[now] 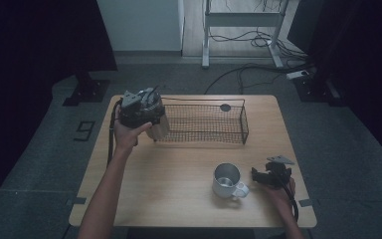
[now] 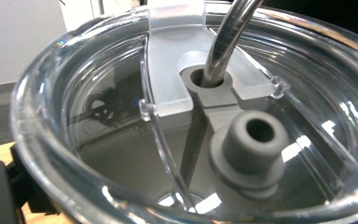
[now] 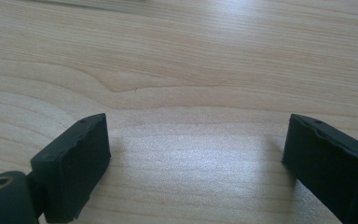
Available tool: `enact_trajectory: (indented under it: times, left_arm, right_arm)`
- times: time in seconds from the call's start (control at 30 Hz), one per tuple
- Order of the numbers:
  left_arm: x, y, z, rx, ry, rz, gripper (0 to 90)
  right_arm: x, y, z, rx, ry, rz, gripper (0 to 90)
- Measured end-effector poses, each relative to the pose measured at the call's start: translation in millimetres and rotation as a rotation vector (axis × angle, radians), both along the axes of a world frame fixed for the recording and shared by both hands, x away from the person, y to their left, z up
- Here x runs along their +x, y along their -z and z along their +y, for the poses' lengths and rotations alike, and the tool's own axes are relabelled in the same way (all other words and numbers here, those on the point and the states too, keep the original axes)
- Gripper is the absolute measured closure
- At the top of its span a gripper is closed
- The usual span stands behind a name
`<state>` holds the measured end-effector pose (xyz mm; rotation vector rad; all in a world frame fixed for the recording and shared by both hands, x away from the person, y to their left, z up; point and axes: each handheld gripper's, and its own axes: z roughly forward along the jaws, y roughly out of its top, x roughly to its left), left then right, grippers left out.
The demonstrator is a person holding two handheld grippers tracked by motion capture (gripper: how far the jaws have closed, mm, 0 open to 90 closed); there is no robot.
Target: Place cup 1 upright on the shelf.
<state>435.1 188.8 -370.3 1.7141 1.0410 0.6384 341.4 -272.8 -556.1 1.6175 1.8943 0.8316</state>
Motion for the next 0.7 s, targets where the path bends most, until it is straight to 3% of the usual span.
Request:
enact_trajectory:
  times: [0.7]
  left_arm:
    - [20.0, -1.3, -7.2, -0.018, 0.004, 0.016, 4.0]
  right_arm:
    - [-0.2, -0.1, 0.1, 0.001, 0.001, 0.0, 7.6]
